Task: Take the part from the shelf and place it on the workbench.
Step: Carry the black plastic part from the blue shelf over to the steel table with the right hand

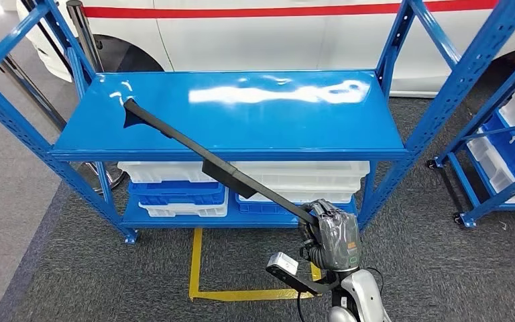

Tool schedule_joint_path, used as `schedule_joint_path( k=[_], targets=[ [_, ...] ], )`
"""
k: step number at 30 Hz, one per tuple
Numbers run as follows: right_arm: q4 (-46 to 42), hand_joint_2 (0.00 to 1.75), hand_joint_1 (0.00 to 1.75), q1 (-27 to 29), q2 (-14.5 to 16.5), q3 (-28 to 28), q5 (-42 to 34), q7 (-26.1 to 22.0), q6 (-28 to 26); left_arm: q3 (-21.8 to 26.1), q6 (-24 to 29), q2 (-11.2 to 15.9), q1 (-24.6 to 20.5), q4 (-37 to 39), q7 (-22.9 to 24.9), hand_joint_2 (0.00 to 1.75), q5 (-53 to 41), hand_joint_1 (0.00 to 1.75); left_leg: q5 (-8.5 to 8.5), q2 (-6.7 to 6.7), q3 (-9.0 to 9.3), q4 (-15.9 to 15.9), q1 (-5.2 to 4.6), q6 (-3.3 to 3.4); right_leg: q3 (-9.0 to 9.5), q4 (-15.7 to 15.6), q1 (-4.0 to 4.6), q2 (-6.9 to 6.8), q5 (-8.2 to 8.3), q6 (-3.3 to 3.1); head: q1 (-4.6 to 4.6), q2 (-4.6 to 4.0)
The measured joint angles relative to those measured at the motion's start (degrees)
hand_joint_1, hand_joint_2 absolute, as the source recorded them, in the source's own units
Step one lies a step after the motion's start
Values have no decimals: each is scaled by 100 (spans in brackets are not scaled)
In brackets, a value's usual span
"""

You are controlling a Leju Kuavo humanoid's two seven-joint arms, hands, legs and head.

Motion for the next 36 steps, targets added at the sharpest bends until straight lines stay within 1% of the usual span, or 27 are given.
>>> schedule_joint_path(
  k=[2,4,5,6,7,8,9,11,12,13,14,15,17,19,20,21,22,23,24,26,27,29,30,31,34,35,36],
  targets=[
    [-25,175,173,14,101,0,-538,-227,304,15,0,-9,7,0,-16,175,-16,0,-567,-9,-149,456,20,-51,-173,-14,-4,-12,156,-86,-4,0],
    [-45,175,173,43,178,0,-1073,-422,655,32,-1,-11,0,0,-27,175,-35,0,-1070,-10,-280,1177,20,-76,-370,-5,23,-12,311,-108,-7,0],
    [-49,175,173,57,206,0,-1328,-505,837,41,-2,-11,-6,0,-34,175,-42,0,-1115,-10,-278,1451,19,-75,-472,4,38,-16,386,-109,-6,0],
    [-51,175,173,70,228,0,-1571,-577,1019,49,-5,-11,-10,0,-41,175,-50,0,-1014,-10,-196,1561,17,-65,-571,16,51,-21,458,-106,-6,0],
    [-54,175,173,80,247,0,-1811,-645,1209,57,-10,-11,-12,0,-47,175,-64,0,-836,-10,-17,1471,14,-48,-666,29,60,-25,523,-101,-6,0],
    [-56,175,173,87,266,0,-2047,-709,1398,65,-19,-10,-14,0,-52,175,-79,0,-678,-14,263,1183,9,-22,-747,44,68,-27,584,-94,-7,0],
    [-59,175,173,92,288,0,-2264,-765,1571,74,-30,-8,-18,-1,-56,175,-93,0,-634,-21,621,734,-6,10,-809,59,79,-24,638,-79,-7,0],
    [-68,175,173,97,331,0,-2618,-852,1854,93,-49,-3,-34,-2,-61,175,-114,0,-763,-35,1186,-105,-37,68,-868,64,90,-28,750,-30,-4,0],
    [-72,175,173,98,352,0,-2756,-880,1964,103,-56,-1,-43,-2,-63,175,-122,0,-826,-39,1305,-327,-56,91,-877,48,89,-34,813,3,-5,0],
    [-74,175,173,99,368,0,-2882,-901,2067,115,-63,-1,-49,-2,-65,175,-131,0,-809,-38,1306,-403,-64,111,-880,20,84,-38,884,37,-3,0],
    [-73,175,173,101,378,0,-2999,-914,2162,126,-68,-1,-54,-2,-66,175,-139,0,-739,-23,1258,-405,-57,141,-891,9,76,-33,906,69,-4,0],
    [-72,175,173,104,386,1,-3122,-920,2267,134,-74,-2,-59,-2,-67,175,-147,0,-668,-6,1205,-422,-46,183,-922,55,73,-23,819,98,-4,0],
    [-58,175,173,107,387,1,-3450,-911,2568,145,-81,-4,-60,-2,-69,175,-159,0,-510,34,1051,-437,-22,262,-1043,452,64,-6,299,146,-2,0],
    [-20,175,173,109,384,1,-3882,-915,2995,151,-91,-2,-57,-2,-76,175,-175,0,-362,47,855,-407,-29,294,-1181,1171,57,-5,-242,182,1,0],
    [5,175,173,111,383,2,-4083,-940,3196,155,-96,-2,-59,-2,-81,175,-186,0,-293,51,743,-378,-32,292,-1204,1480,52,-5,-308,196,1,0],
    [31,175,173,112,382,2,-4249,-976,3362,159,-101,-2,-64,-2,-86,175,-198,0,-228,52,620,-337,-34,282,-1153,1646,45,-6,-228,205,1,0],
    [54,175,173,114,382,2,-4368,-1014,3477,164,-104,-2,-67,-2,-89,175,-207,0,-172,52,494,-285,-34,269,-1011,1625,37,-6,-63,206,0,0],
    [72,175,173,114,383,2,-4445,-1051,3553,169,-105,-3,-71,-2,-91,175,-213,0,-129,51,381,-228,-34,252,-770,1404,30,-7,92,199,0,0],
    [83,175,173,109,384,2,-4490,-1083,3601,173,-106,-3,-72,-2,-92,175,-216,0,-92,48,284,-171,-38,230,-467,1034,29,-7,119,184,0,0],
    [93,175,173,98,392,2,-4538,-1142,3655,177,-108,-3,-73,-2,-92,175,-220,0,-21,41,167,-88,-49,173,41,281,51,-5,-65,130,-2,0],
    [101,175,173,92,396,2,-4562,-1171,3672,179,-108,-3,-74,-2,-93,175,-222,0,27,39,138,-75,-52,138,147,69,69,-3,-160,96,-4,0],
    [120,175,173,86,409,2,-4616,-1225,3697,184,-109,-2,-71,-2,-93,175,-227,0,116,33,95,-82,-38,64,100,-24,78,-14,-100,6,-1,0],
    [130,175,173,78,419,2,-4641,-1249,3709,187,-109,-3,-68,-2,-94,175,-231,0,59,25,52,-51,-27,29,38,-35,70,-23,-29,-47,-2,0],
    [136,175,173,72,437,2,-4662,-1270,3721,189,-110,-6,-65,-1,-94,175,-234,0,-108,17,-8,54,-14,-2,-39,-50,59,-33,51,-100,-5,0],
    [150,175,173,66,490,2,-4689,-1341,3723,195,-113,-13,-67,0,-95,175,-241,0,-969,4,-217,934,10,-70,-310,-58,59,-42,291,-161,-16,0],
    [152,175,173,69,498,2,-4689,-1370,3703,198,-112,-12,-71,0,-94,175,-247,0,-1098,4,-239,1263,12,-82,-407,-52,65,-45,369,-155,-16,0],
    [153,175,173,73,505,2,-4678,-1403,3670,202,-111,-11,-74,0,-93,175,-256,0,-1073,3,-203,1471,12,-87,-505,-44,69,-50,445,-148,-16,0]
  ],
)
